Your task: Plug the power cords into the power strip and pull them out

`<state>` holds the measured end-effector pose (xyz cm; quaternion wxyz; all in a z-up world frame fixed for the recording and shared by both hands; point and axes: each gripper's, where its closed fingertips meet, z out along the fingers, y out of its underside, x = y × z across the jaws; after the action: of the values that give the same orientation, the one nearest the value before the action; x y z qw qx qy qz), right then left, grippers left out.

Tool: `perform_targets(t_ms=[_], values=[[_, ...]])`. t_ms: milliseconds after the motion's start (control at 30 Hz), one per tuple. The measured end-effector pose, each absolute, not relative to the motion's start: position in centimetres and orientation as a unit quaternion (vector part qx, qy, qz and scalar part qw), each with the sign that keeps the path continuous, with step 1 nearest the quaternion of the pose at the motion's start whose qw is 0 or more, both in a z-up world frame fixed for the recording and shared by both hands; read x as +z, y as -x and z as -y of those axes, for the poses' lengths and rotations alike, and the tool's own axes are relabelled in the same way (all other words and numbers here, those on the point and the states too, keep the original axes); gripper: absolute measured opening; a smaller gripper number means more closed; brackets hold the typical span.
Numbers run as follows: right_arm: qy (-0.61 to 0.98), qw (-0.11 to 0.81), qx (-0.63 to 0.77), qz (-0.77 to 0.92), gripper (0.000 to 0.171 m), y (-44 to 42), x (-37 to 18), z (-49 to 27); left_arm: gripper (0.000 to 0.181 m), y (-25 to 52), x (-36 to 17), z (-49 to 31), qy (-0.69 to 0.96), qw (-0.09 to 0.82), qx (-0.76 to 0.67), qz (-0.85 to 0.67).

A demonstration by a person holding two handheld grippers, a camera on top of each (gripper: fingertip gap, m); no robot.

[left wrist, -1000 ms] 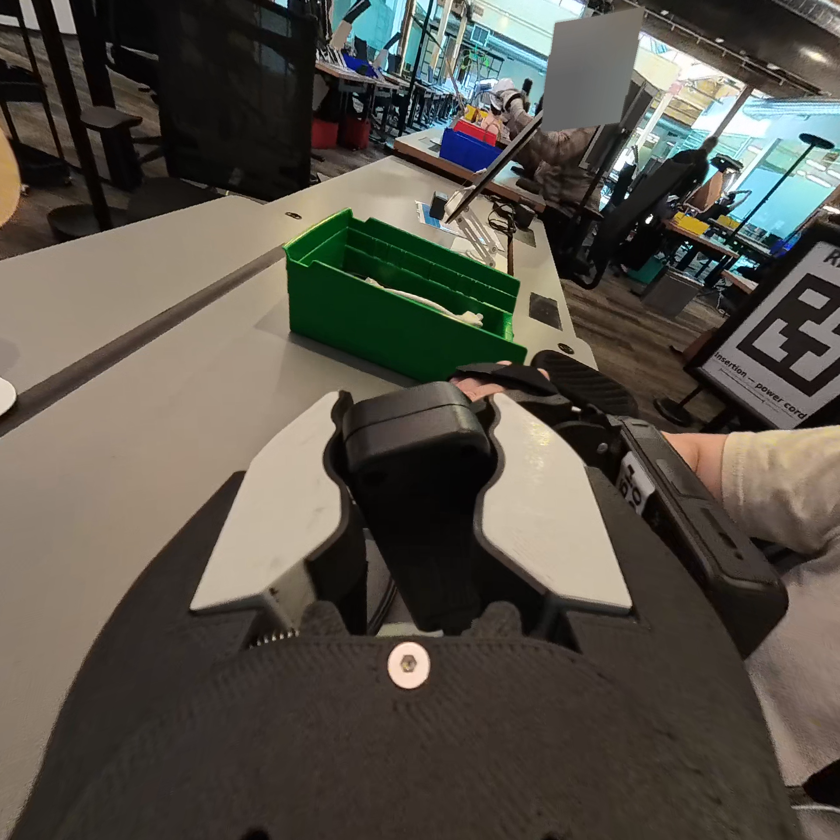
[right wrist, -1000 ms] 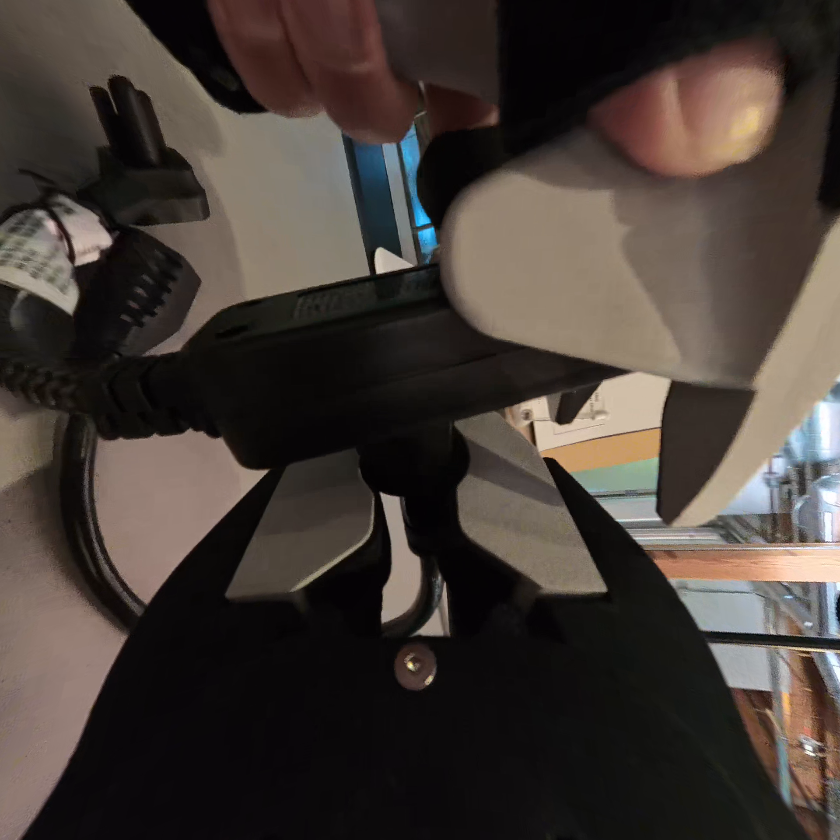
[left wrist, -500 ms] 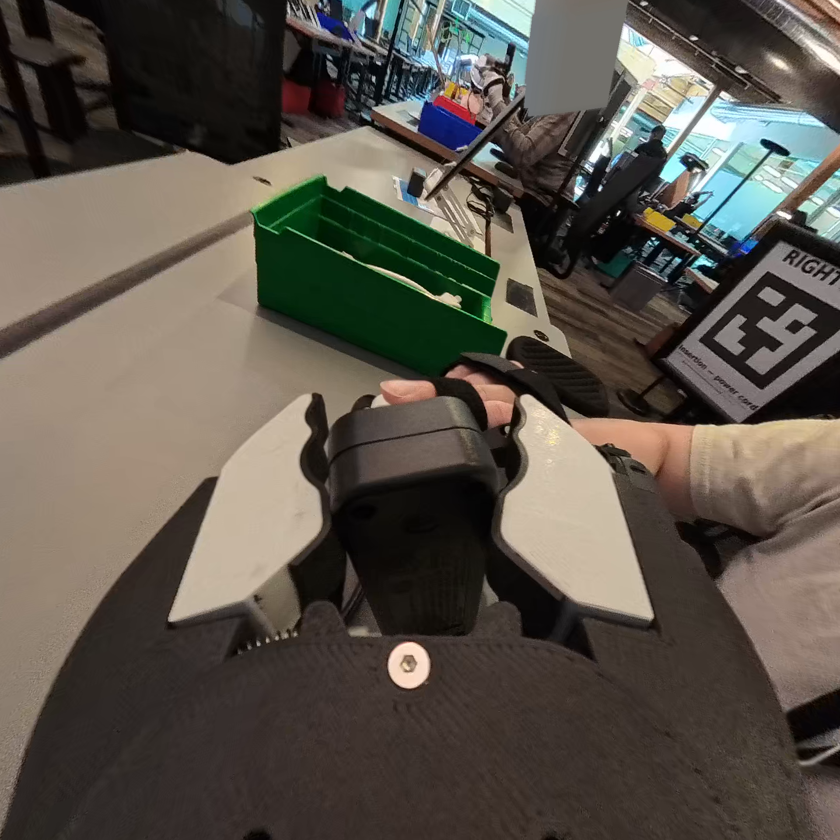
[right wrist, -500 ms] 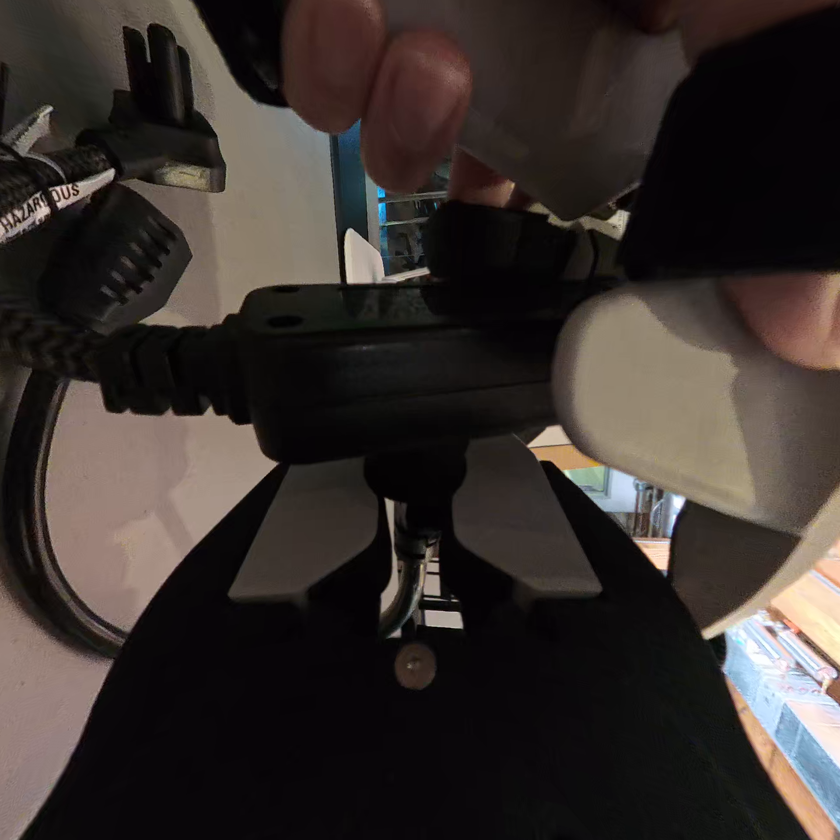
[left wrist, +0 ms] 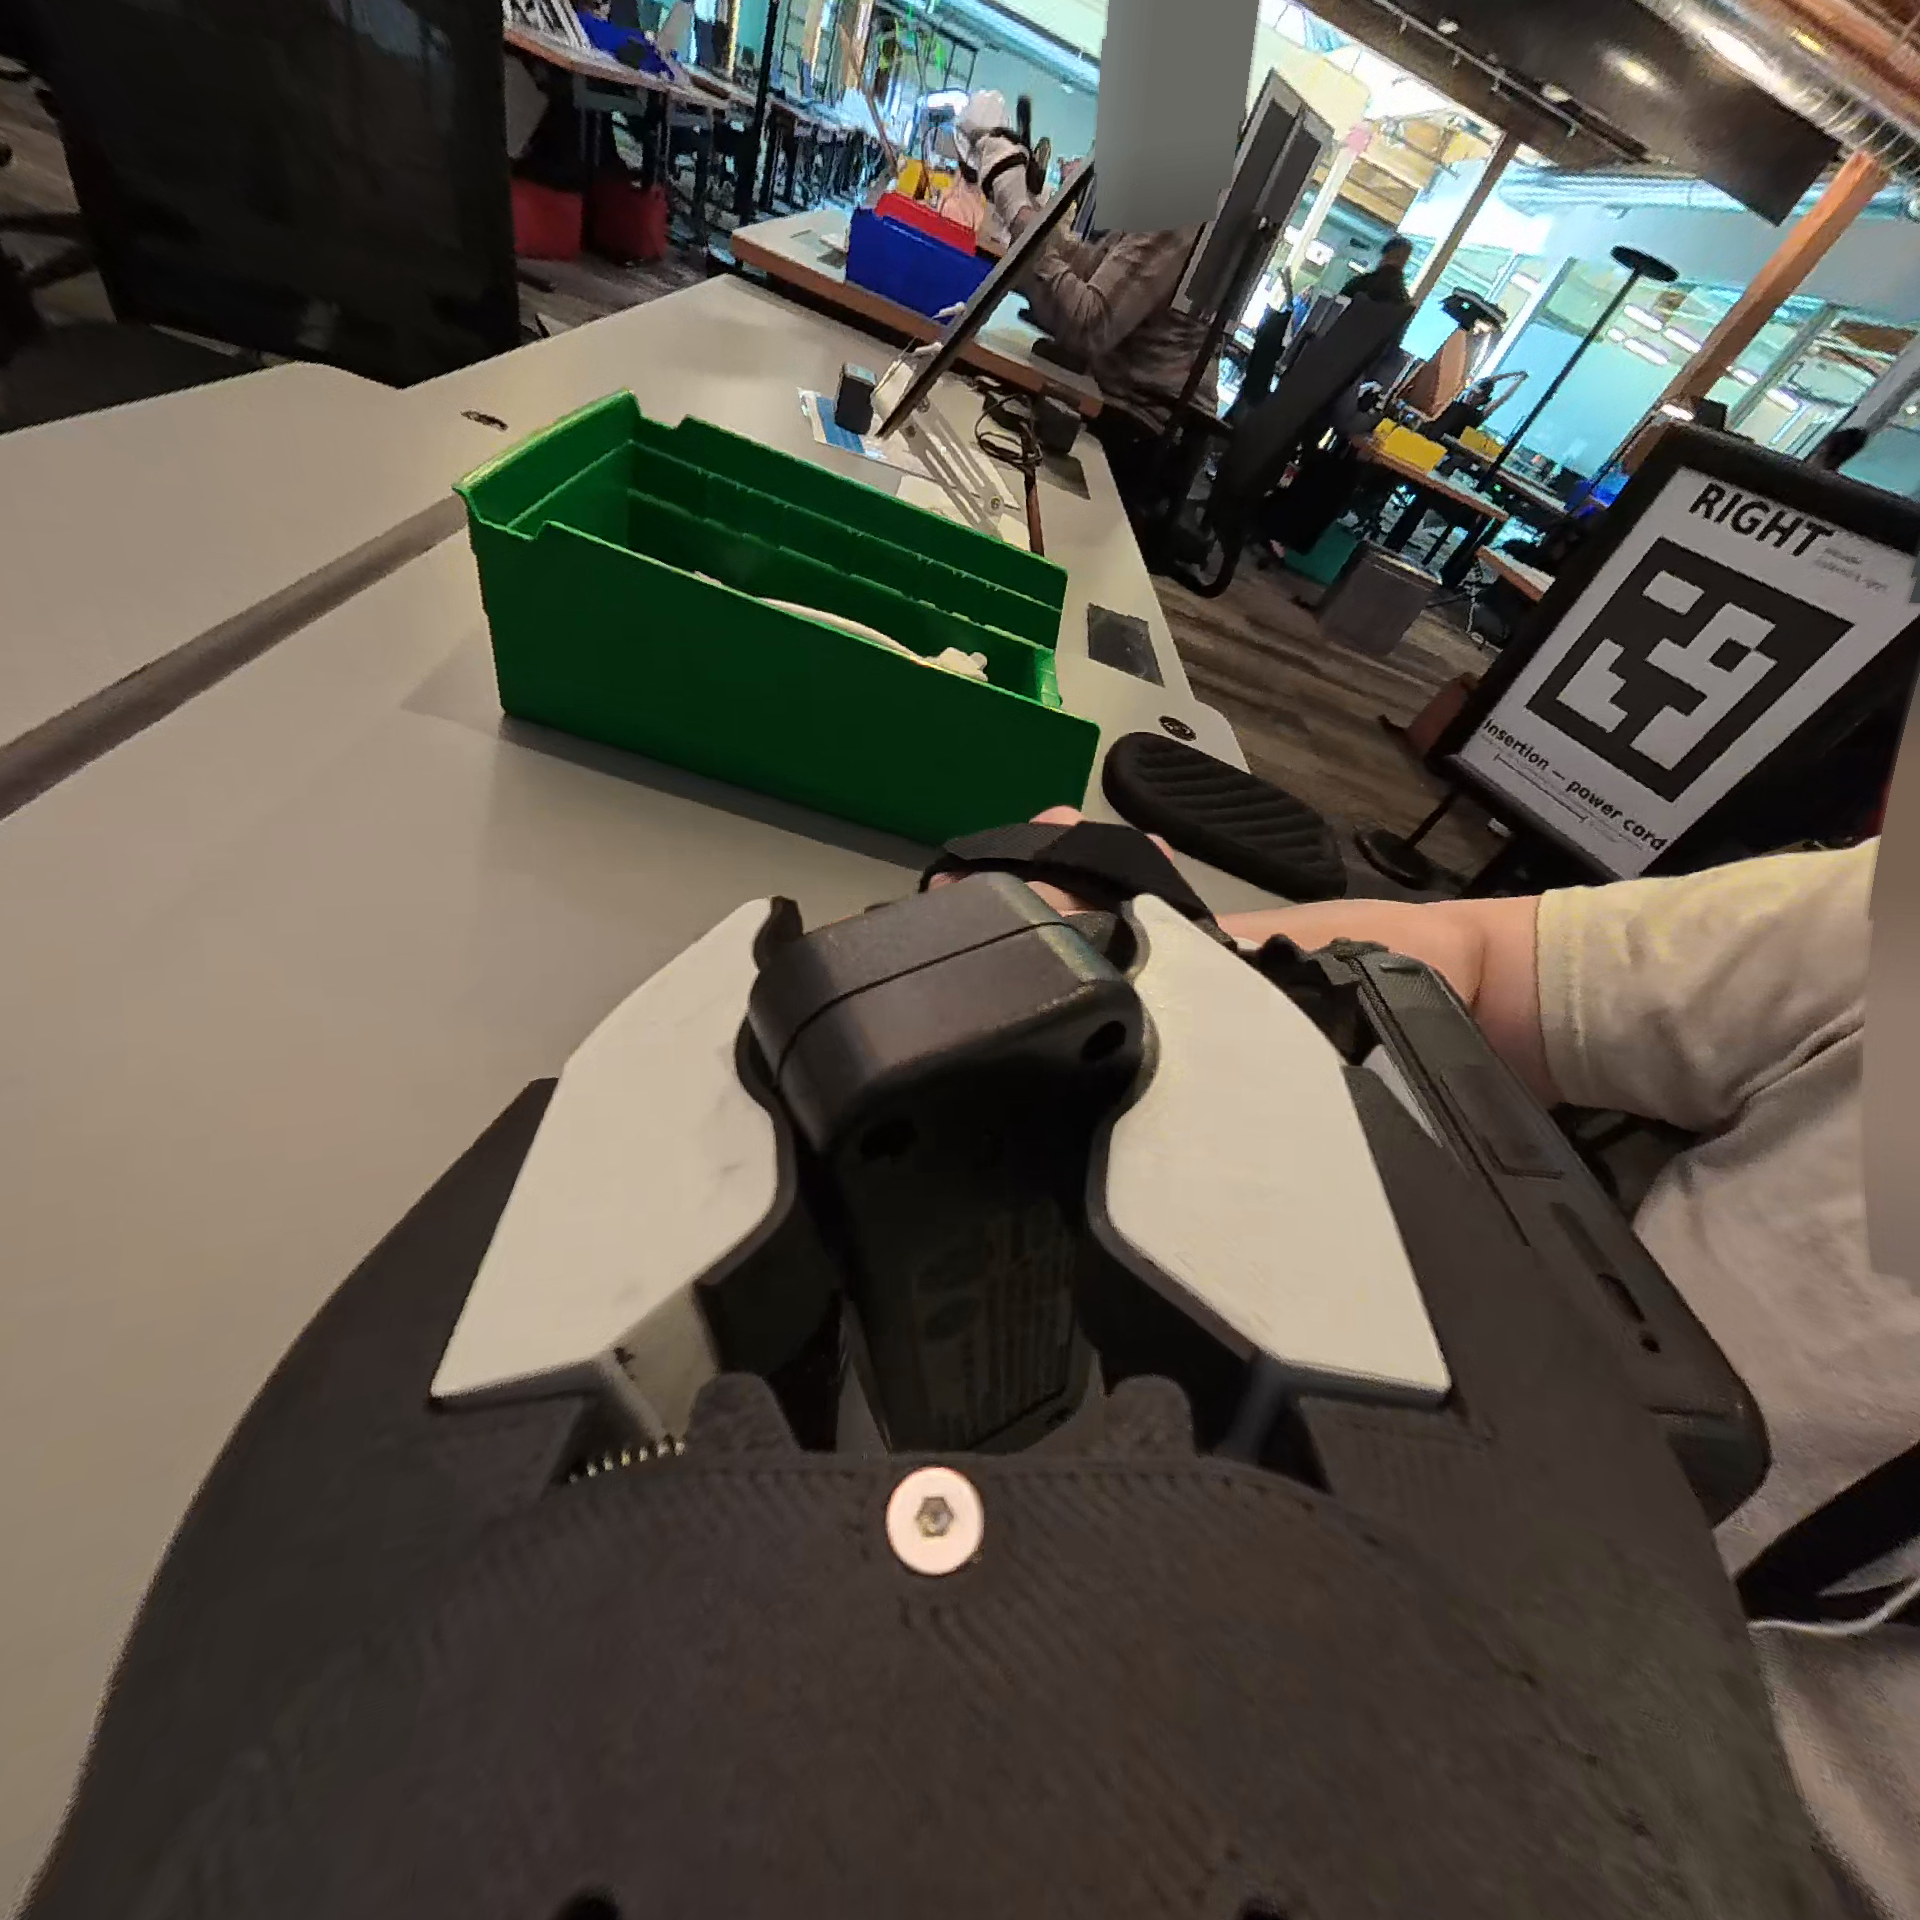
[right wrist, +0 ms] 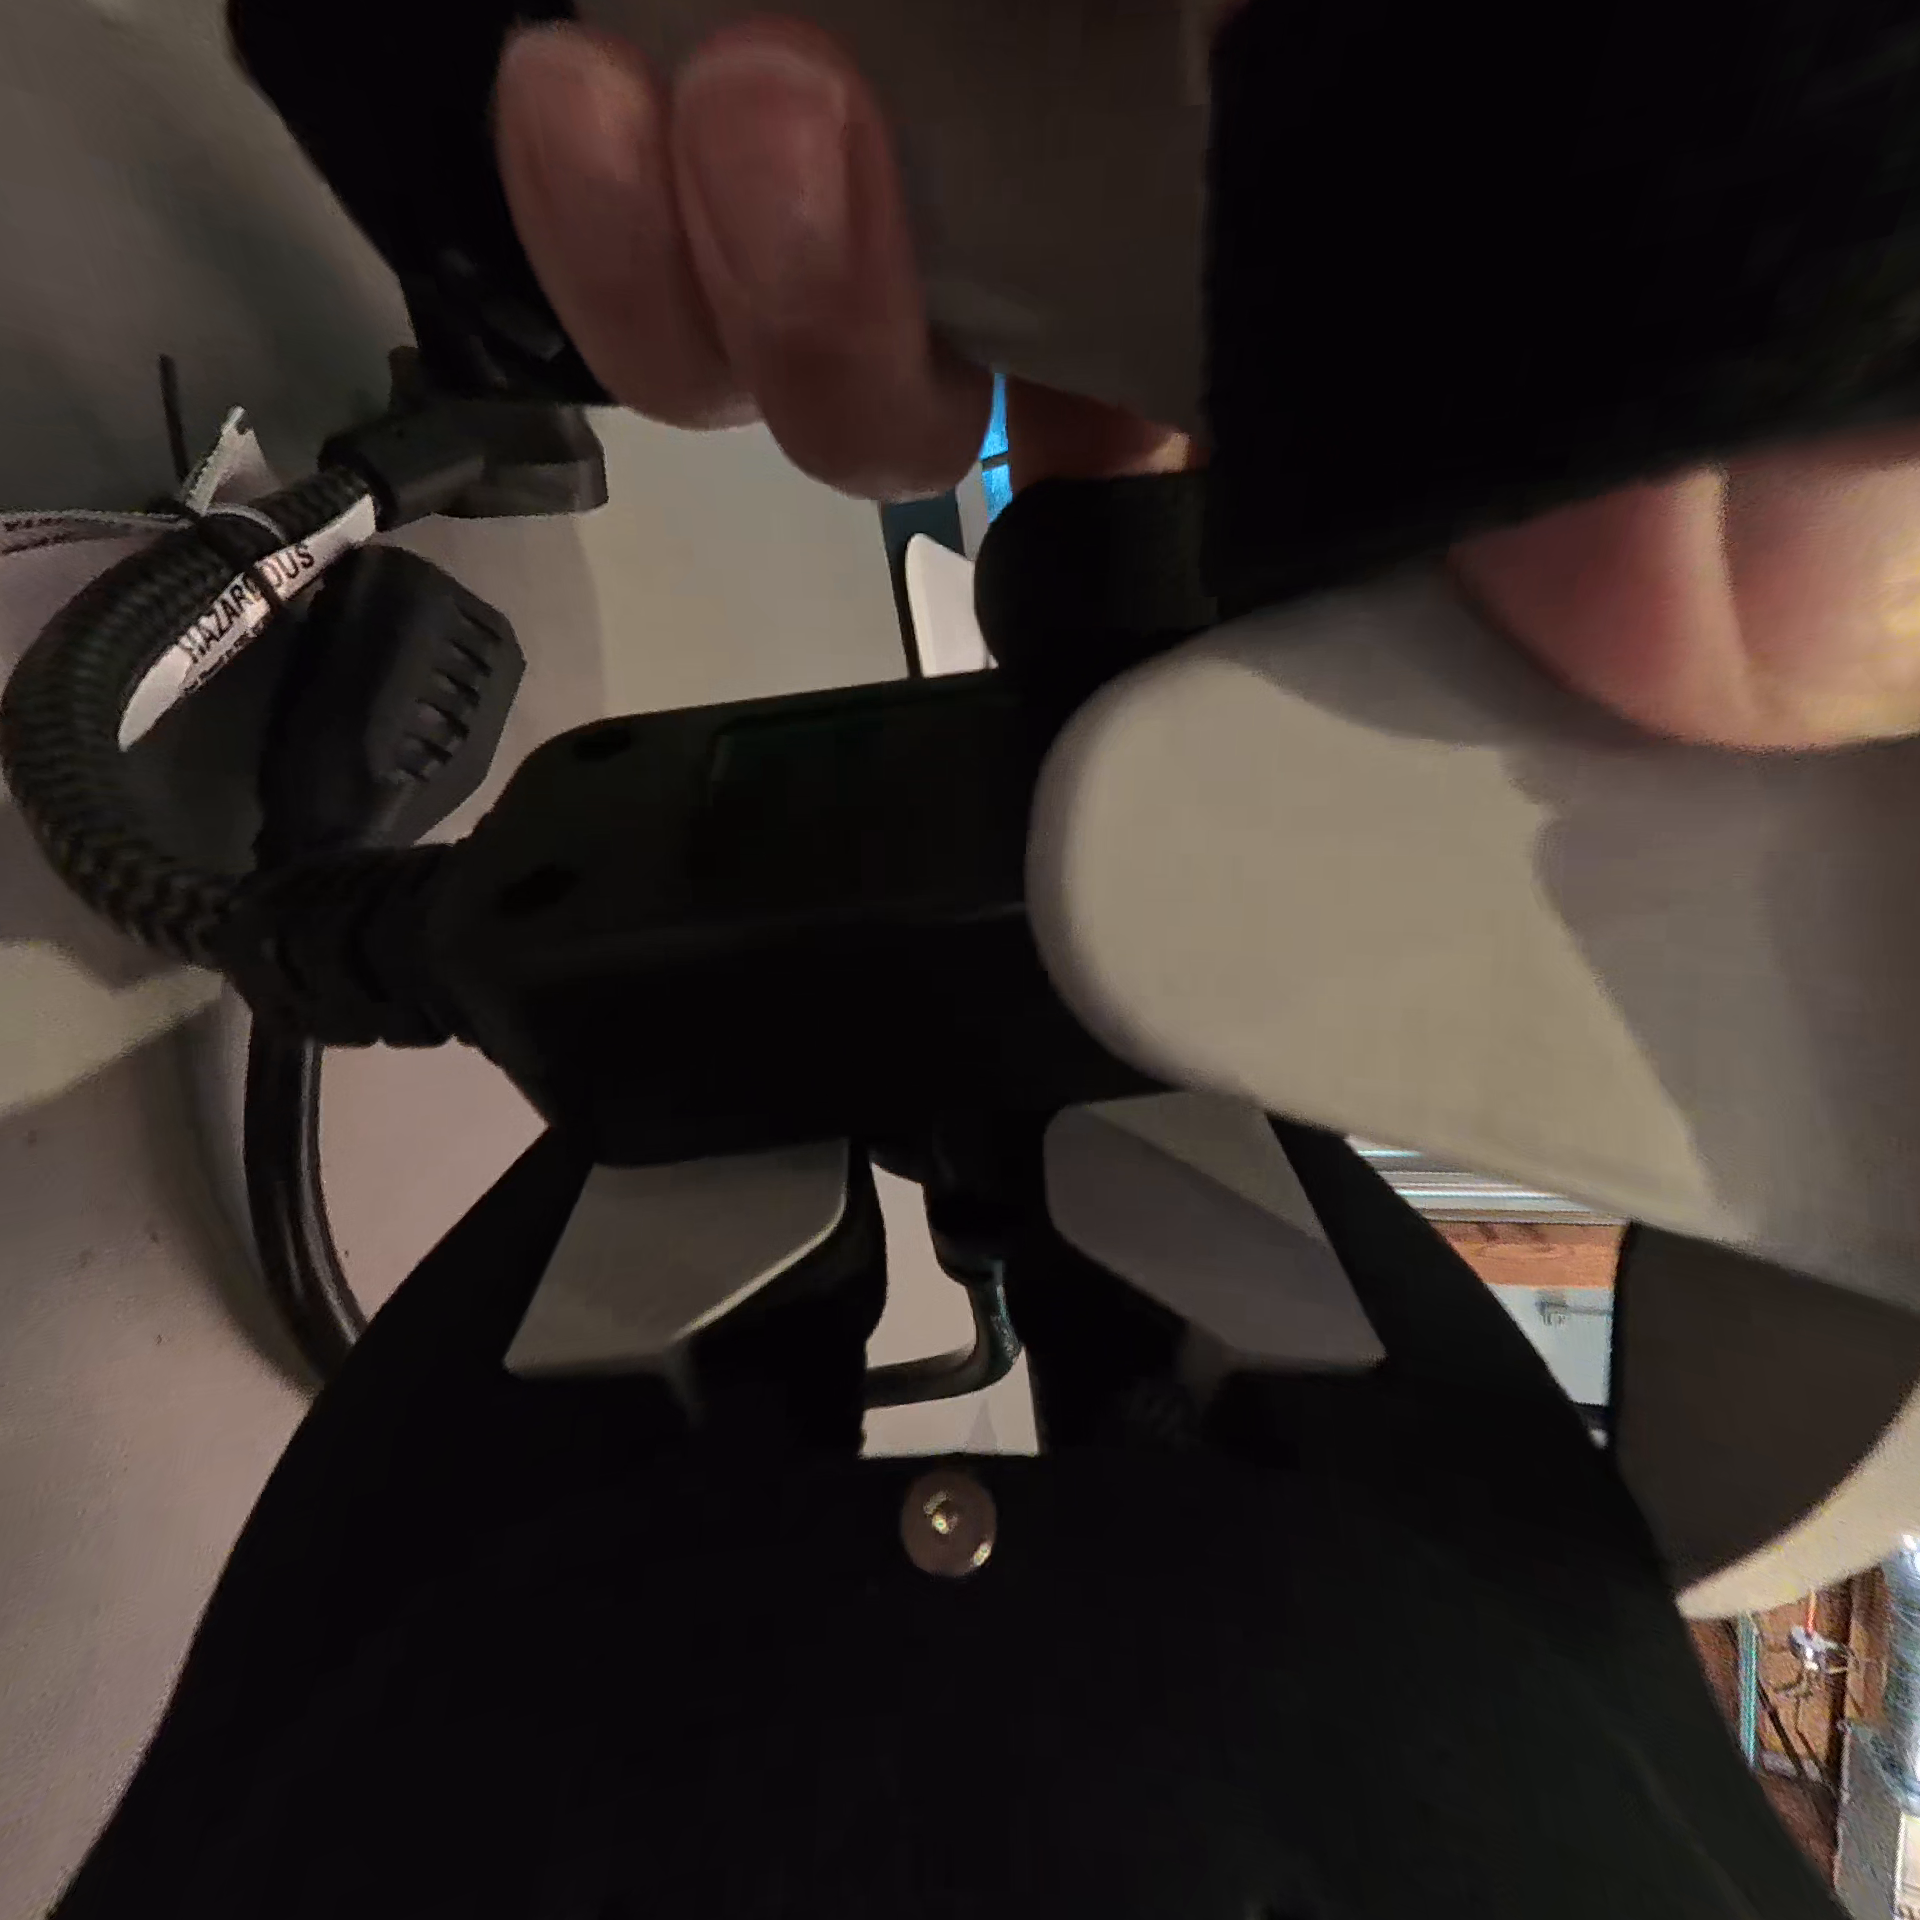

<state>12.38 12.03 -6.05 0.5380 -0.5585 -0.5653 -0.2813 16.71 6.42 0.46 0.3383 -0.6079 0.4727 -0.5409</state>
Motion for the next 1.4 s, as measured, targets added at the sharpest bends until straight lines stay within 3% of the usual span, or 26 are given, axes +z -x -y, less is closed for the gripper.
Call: perform_targets(t_ms=[33,433,633,700,867,1000,1100,1233,1300,1400], values=[[0.563,0.535,-0.273,0.567,0.026,-12.4,-6.3,-12.0,0.056,-16.8,0.3,-6.5,0.605,0.343,-0.543,-0.47],[0.574,0.574,-0.17,0.558,0.027,-11.2,-6.1,-11.3,0.055,-16.6,0.8,-6.2,0.595,0.38,-0.517,-0.484],[0.573,0.585,-0.22,0.531,0.028,-12.1,-5.7,-12.3,0.056,-16.4,0.5,-7.4,0.622,0.343,-0.525,-0.468],[0.571,0.588,-0.273,0.504,0.025,-13.2,-4.7,-12.9,0.057,-15.4,1.4,-9.0,0.628,0.393,-0.509,-0.439],[0.638,0.582,-0.294,0.408,0.023,-17.1,-2.5,-14.6,0.091,-12.4,2.2,-11.0,0.639,0.517,-0.34,-0.456],[0.644,0.58,-0.301,0.397,0.023,-17.4,-2.1,-14.6,0.088,-14.6,0.9,-10.0,0.647,0.509,-0.311,-0.475],[0.643,0.571,-0.305,0.41,0.073,-17.2,-2.5,-14.4,0.086,-14.6,-1.6,-10.9,0.682,0.486,-0.217,-0.502],[0.658,0.567,-0.301,0.394,0.137,-18.0,-2.3,-14.6,0.055,-15.8,-1.7,-10.0,0.709,0.444,-0.31,-0.452],[0.658,0.568,-0.293,0.398,0.143,-18.0,-2.6,-14.8,0.048,-16.0,-1.9,-9.8,0.704,0.438,-0.304,-0.469],[0.639,0.58,-0.281,0.419,0.099,-17.5,-2.8,-14.6,0.049,-15.7,-2.4,-9.7,0.695,0.439,-0.264,-0.505]])
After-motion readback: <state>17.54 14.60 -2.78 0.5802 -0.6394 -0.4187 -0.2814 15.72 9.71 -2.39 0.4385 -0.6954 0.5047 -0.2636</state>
